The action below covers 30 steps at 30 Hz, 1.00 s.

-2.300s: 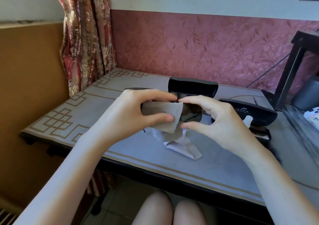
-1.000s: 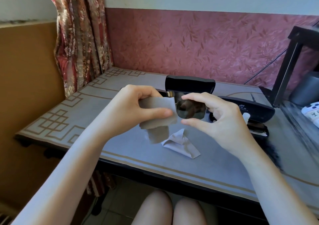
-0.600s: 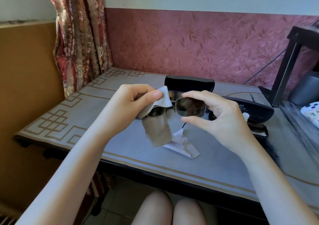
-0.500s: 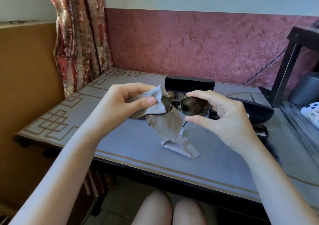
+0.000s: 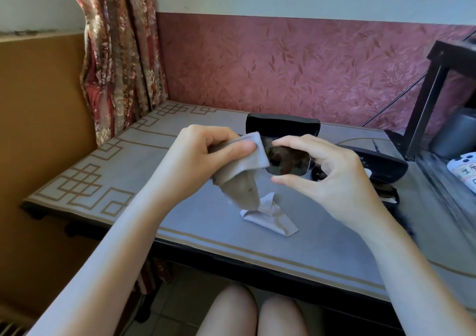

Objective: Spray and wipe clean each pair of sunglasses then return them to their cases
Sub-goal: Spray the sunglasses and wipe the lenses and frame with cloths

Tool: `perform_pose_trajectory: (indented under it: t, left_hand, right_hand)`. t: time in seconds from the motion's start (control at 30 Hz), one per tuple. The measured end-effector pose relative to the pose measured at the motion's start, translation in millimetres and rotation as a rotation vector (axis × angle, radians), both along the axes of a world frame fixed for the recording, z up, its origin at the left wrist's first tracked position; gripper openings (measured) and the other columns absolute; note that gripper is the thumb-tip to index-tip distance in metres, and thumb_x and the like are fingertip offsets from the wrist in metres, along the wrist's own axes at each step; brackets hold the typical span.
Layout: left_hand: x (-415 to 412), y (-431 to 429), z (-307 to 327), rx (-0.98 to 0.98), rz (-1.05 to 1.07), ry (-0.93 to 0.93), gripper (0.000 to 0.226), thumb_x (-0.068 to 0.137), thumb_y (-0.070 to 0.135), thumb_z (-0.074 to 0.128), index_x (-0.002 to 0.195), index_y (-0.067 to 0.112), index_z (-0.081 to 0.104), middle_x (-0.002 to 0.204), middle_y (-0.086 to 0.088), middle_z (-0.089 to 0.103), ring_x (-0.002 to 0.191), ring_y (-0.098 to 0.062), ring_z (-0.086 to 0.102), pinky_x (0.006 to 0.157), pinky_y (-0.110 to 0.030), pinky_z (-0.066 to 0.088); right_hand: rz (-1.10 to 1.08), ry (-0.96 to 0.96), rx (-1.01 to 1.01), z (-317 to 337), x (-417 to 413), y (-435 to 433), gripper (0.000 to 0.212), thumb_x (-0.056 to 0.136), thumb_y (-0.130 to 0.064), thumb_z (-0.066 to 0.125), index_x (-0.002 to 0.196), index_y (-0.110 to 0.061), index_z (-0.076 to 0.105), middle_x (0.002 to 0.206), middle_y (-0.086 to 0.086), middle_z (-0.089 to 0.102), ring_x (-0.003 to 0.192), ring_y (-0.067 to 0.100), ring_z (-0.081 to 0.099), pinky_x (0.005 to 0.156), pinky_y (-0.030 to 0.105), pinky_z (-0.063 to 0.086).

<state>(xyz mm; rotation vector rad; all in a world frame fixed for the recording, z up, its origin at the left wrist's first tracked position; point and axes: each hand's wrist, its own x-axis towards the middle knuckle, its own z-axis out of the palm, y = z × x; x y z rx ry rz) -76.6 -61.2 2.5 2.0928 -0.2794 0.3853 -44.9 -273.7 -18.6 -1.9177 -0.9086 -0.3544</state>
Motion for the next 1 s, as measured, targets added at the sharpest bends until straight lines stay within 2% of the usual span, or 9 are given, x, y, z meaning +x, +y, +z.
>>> perform_pose_trajectory:
  t: [0.1, 0.23, 0.33, 0.4, 0.47, 0.57, 0.73, 0.9, 1.0]
  left_hand:
    - [-0.4, -2.6, 0.8, -0.061, 0.02, 0.029, 0.044, 0.079, 0.05, 0.056, 0.072, 0.007, 0.066, 0.06, -0.007, 0.054, 0.053, -0.01, 0.045, 0.049, -0.021, 0.038]
    - [-0.8, 4.2, -1.4, -0.161, 0.039, 0.056, 0.041, 0.084, 0.042, 0.054, 0.066, 0.006, 0.06, 0.056, -0.002, 0.049, 0.05, -0.007, 0.043, 0.048, -0.013, 0.039]
    - [-3.7, 13.5, -6.9, -0.218, 0.014, 0.069, 0.036, 0.082, 0.039, 0.055, 0.071, 0.006, 0.065, 0.062, -0.01, 0.053, 0.053, -0.007, 0.045, 0.051, -0.01, 0.039]
    - [-5.9, 21.4, -11.2, -0.213, -0.045, 0.087, 0.027, 0.084, 0.033, 0.06, 0.082, 0.008, 0.07, 0.07, -0.018, 0.06, 0.062, -0.012, 0.052, 0.056, -0.012, 0.042]
    - [-8.8, 28.2, -12.3, -0.207, -0.136, 0.125, 0.014, 0.083, 0.024, 0.066, 0.092, 0.017, 0.074, 0.081, -0.008, 0.071, 0.071, -0.01, 0.062, 0.063, -0.014, 0.047]
    - [-10.2, 35.3, -11.6, -0.239, -0.244, 0.195, 0.029, 0.074, 0.012, 0.068, 0.102, 0.017, 0.072, 0.097, 0.0, 0.075, 0.089, -0.009, 0.069, 0.076, -0.019, 0.054]
    - [-7.9, 28.1, -6.0, -0.153, -0.204, 0.192, 0.032, 0.062, 0.015, 0.083, 0.09, 0.011, 0.069, 0.087, 0.0, 0.074, 0.078, -0.006, 0.066, 0.068, -0.016, 0.052]
    - [-8.4, 11.5, -0.1, -0.052, -0.096, 0.129, 0.033, 0.059, 0.034, 0.078, 0.076, 0.008, 0.066, 0.066, 0.004, 0.068, 0.059, -0.001, 0.058, 0.054, -0.013, 0.045]
    - [-8.8, 2.3, 2.5, -0.02, -0.036, 0.094, 0.035, 0.069, 0.041, 0.074, 0.065, 0.009, 0.059, 0.052, 0.008, 0.051, 0.047, -0.002, 0.044, 0.044, -0.015, 0.034]
  right_hand:
    - [0.018, 0.044, 0.043, 1.8, -1.2, 0.6, 0.042, 0.075, -0.018, 0.081, 0.111, -0.03, 0.065, 0.102, -0.008, 0.066, 0.099, 0.013, 0.062, 0.095, 0.032, 0.046]
    - [0.028, 0.093, 0.078, 1.4, -0.3, -0.6, 0.04, 0.074, -0.021, 0.079, 0.109, -0.034, 0.066, 0.101, -0.006, 0.067, 0.099, 0.013, 0.063, 0.097, 0.034, 0.047]
    - [0.034, 0.114, 0.085, -1.2, -0.1, -2.3, 0.041, 0.074, -0.02, 0.08, 0.109, -0.034, 0.066, 0.101, -0.003, 0.068, 0.099, 0.015, 0.063, 0.098, 0.038, 0.046]
    - [0.04, 0.118, 0.098, -2.3, -0.1, -2.9, 0.041, 0.072, -0.022, 0.08, 0.109, -0.035, 0.066, 0.1, -0.001, 0.069, 0.097, 0.016, 0.063, 0.098, 0.039, 0.046]
    - [0.045, 0.134, 0.108, -3.1, 0.3, -4.1, 0.041, 0.071, -0.023, 0.079, 0.108, -0.035, 0.067, 0.101, -0.001, 0.069, 0.098, 0.016, 0.064, 0.099, 0.038, 0.046]
    - [0.057, 0.165, 0.123, -3.8, 0.5, -6.4, 0.042, 0.069, -0.026, 0.078, 0.108, -0.036, 0.067, 0.101, -0.002, 0.07, 0.098, 0.014, 0.065, 0.099, 0.036, 0.047]
    - [0.038, 0.152, 0.069, -3.6, -0.1, -4.5, 0.042, 0.072, -0.029, 0.083, 0.111, -0.037, 0.067, 0.101, -0.008, 0.069, 0.101, 0.017, 0.064, 0.101, 0.049, 0.043]
    - [0.012, 0.091, -0.001, -1.1, -2.8, -5.8, 0.041, 0.075, -0.016, 0.081, 0.111, -0.03, 0.067, 0.102, -0.012, 0.066, 0.1, 0.011, 0.062, 0.096, 0.029, 0.046]
    - [0.021, 0.081, 0.002, -2.9, -4.0, -3.6, 0.041, 0.075, -0.016, 0.08, 0.111, -0.029, 0.066, 0.103, -0.013, 0.065, 0.099, 0.008, 0.061, 0.092, 0.019, 0.045]
